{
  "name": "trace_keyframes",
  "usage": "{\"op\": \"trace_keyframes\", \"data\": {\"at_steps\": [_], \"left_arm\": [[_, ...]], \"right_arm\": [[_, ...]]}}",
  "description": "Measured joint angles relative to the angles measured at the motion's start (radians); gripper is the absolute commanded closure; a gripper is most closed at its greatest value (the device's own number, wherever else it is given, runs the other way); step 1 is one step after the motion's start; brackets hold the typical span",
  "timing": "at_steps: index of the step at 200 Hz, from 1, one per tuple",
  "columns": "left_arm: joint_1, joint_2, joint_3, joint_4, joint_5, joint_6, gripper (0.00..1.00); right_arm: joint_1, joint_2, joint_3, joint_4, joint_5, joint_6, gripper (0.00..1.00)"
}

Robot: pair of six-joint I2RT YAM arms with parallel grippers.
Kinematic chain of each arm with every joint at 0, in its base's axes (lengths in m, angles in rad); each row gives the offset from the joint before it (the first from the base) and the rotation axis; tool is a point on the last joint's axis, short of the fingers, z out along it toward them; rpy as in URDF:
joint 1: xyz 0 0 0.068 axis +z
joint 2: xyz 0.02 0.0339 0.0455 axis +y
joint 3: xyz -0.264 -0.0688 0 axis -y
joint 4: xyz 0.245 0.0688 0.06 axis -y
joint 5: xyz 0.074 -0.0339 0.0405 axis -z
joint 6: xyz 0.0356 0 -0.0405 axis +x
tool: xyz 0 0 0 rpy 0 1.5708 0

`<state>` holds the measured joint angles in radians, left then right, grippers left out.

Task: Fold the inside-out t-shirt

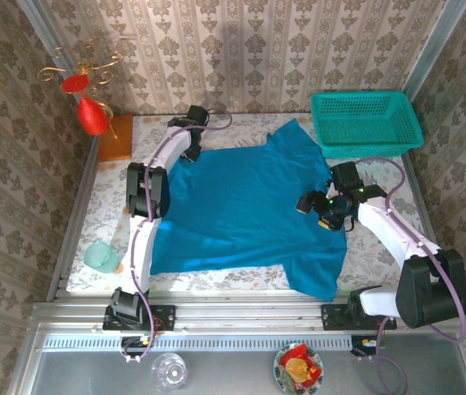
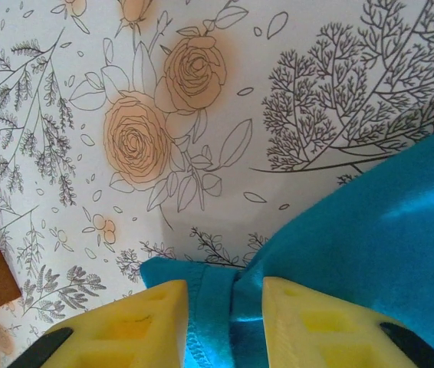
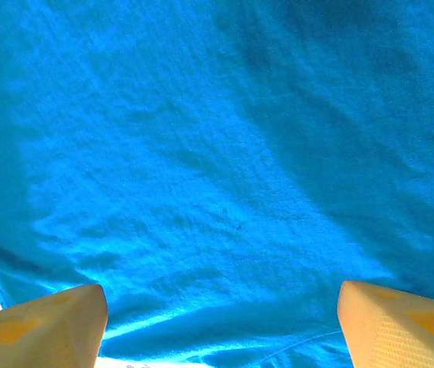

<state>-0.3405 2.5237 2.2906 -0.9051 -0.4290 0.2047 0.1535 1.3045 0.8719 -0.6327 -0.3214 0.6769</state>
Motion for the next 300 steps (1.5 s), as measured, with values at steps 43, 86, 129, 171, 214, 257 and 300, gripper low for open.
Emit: {"op": "trace_keyframes", "data": {"at_steps": [43, 86, 129, 171, 214, 257, 300], "left_arm": [[0.002, 0.000, 0.000, -0.009, -0.026, 0.013, 0.71], [0.005, 0.000, -0.005, -0.019, -0.032, 0.014, 0.75], [0.011, 0.000, -0.040, -0.023, -0.032, 0.014, 0.82], [0.016, 0.000, -0.040, -0.024, -0.032, 0.014, 0.86], [0.028, -0.009, -0.040, -0.031, 0.011, 0.001, 0.91], [0.064, -0.019, -0.040, -0.043, 0.061, -0.021, 0.95], [0.080, -0.040, -0.040, -0.053, 0.132, -0.045, 0.98]], "right_arm": [[0.002, 0.000, 0.000, 0.000, 0.000, 0.000, 0.20], [0.002, 0.000, 0.000, 0.000, 0.000, 0.001, 0.20], [0.007, 0.000, 0.000, 0.000, 0.001, 0.007, 0.20], [0.015, 0.000, 0.000, 0.013, 0.000, 0.008, 0.20], [0.031, 0.040, 0.000, 0.109, -0.012, 0.019, 0.20], [0.056, 0.158, 0.029, 0.244, -0.051, 0.035, 0.21], [0.072, 0.378, 0.211, 0.374, -0.103, 0.042, 0.23]]}}
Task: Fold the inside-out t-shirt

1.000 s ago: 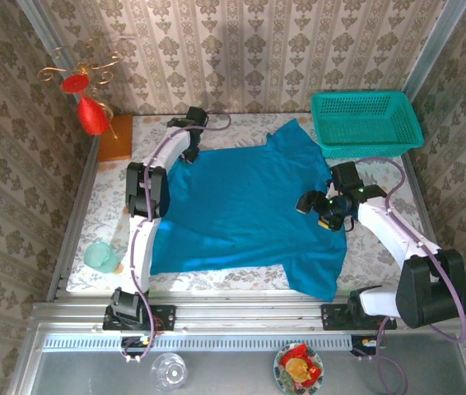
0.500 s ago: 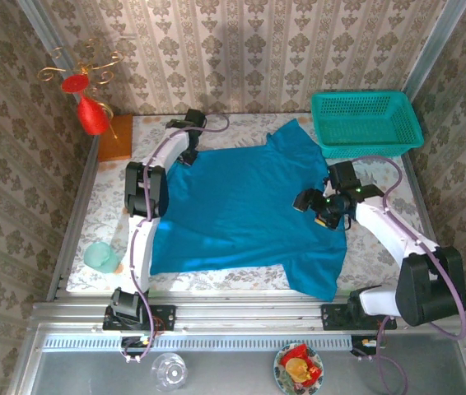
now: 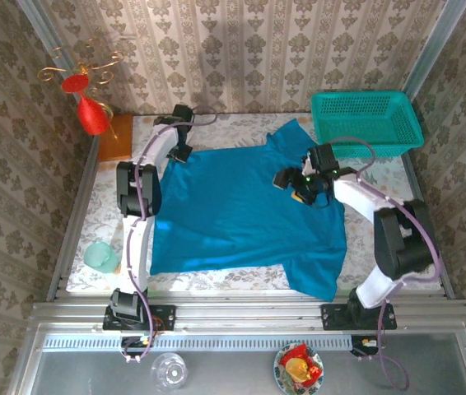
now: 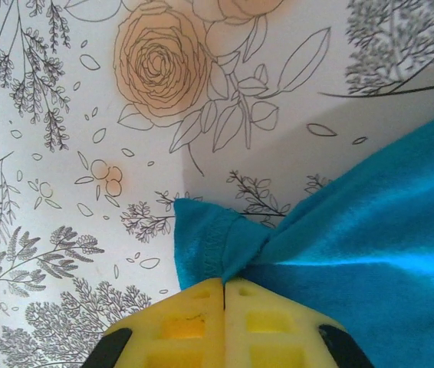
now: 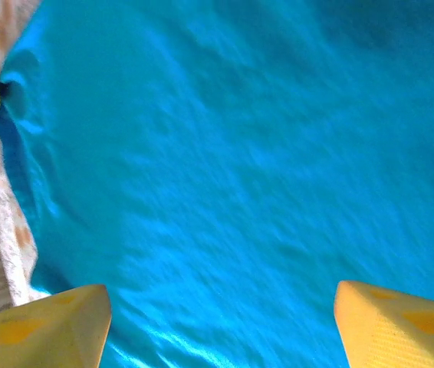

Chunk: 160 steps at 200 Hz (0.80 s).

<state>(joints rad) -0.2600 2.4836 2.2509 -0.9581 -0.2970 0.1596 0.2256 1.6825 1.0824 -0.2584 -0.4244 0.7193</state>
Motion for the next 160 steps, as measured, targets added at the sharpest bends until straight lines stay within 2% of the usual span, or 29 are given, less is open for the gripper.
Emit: {"op": "trace_keyframes", "data": {"at_steps": [66, 115, 160], "left_arm": [[0.055, -0.064, 0.002, -0.004, 0.144, -0.052, 1.00], [0.106, -0.064, 0.010, -0.007, 0.260, -0.102, 1.00], [0.157, -0.084, -0.003, 0.007, 0.411, -0.187, 1.00]], "right_arm": [[0.000, 0.411, 0.469, 0.092, -0.078, 0.013, 0.26], [-0.002, 0.697, 0.846, -0.009, -0.130, -0.013, 0.27], [-0.027, 0.804, 0.953, -0.110, -0.134, -0.013, 0.28]]}}
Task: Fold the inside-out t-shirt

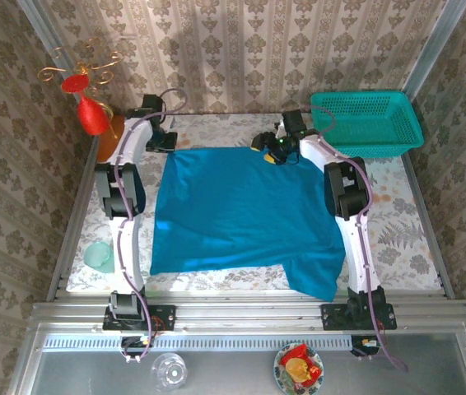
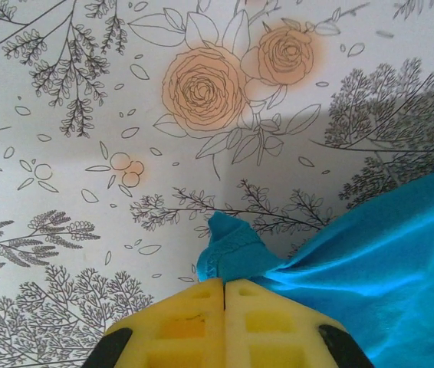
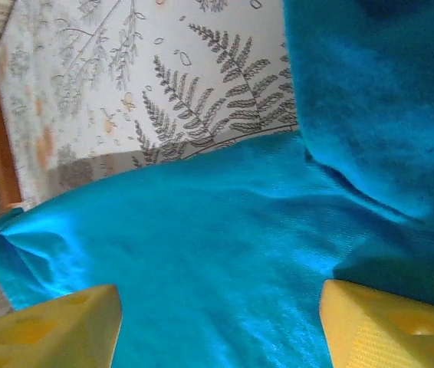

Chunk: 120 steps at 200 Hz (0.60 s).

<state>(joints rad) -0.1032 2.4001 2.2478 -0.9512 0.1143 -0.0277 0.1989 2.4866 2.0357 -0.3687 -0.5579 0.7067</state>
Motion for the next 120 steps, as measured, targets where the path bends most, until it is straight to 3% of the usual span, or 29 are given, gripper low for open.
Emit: {"op": "trace_keyframes", "data": {"at_steps": [73, 120], "left_arm": [[0.125, -0.143, -0.186, 0.165, 0.245, -0.216, 1.00], [0.153, -0.149, -0.275, 0.285, 0.327, -0.338, 1.00]], "right_arm": [[-0.021, 0.006, 0.037, -0.110, 0.039, -0.027, 0.29], [-0.021, 0.006, 0.039, -0.113, 0.050, -0.032, 0.29]]}}
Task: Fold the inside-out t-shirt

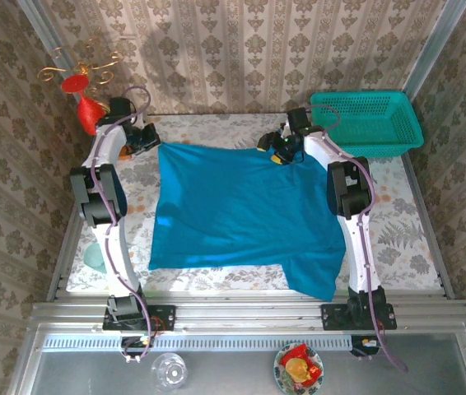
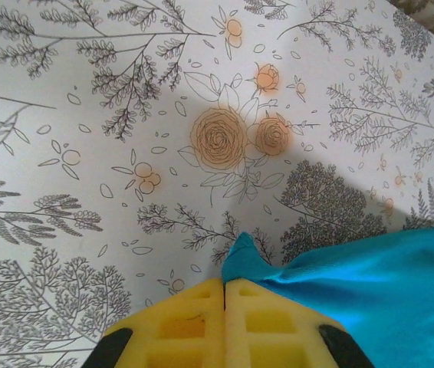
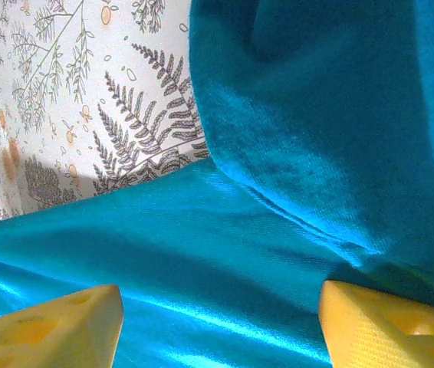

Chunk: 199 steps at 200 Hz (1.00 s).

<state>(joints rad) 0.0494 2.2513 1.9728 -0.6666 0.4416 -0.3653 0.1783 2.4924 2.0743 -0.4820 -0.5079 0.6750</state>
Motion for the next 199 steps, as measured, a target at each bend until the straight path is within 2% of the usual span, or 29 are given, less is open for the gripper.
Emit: {"op": "trace_keyframes", "data": {"at_steps": [49, 120, 173, 199], "left_arm": [[0.049, -0.034, -0.137, 0.144, 0.061, -0.147, 1.00], [0.048, -0.154, -0.294, 0.393, 0.076, -0.333, 0.98], [0.050, -0.152, -0.294, 0.427, 0.029, -0.371, 0.75], [0.050, -0.153, -0.294, 0.415, -0.021, -0.354, 0.71]], "right_arm": [[0.001, 0.000, 0.001, -0.005, 0.003, -0.013, 0.29], [0.001, 0.000, 0.003, -0.010, 0.007, -0.018, 0.29], [0.001, 0.000, 0.007, -0.021, 0.007, -0.020, 0.28], [0.001, 0.000, 0.013, -0.035, 0.007, -0.035, 0.27]]}}
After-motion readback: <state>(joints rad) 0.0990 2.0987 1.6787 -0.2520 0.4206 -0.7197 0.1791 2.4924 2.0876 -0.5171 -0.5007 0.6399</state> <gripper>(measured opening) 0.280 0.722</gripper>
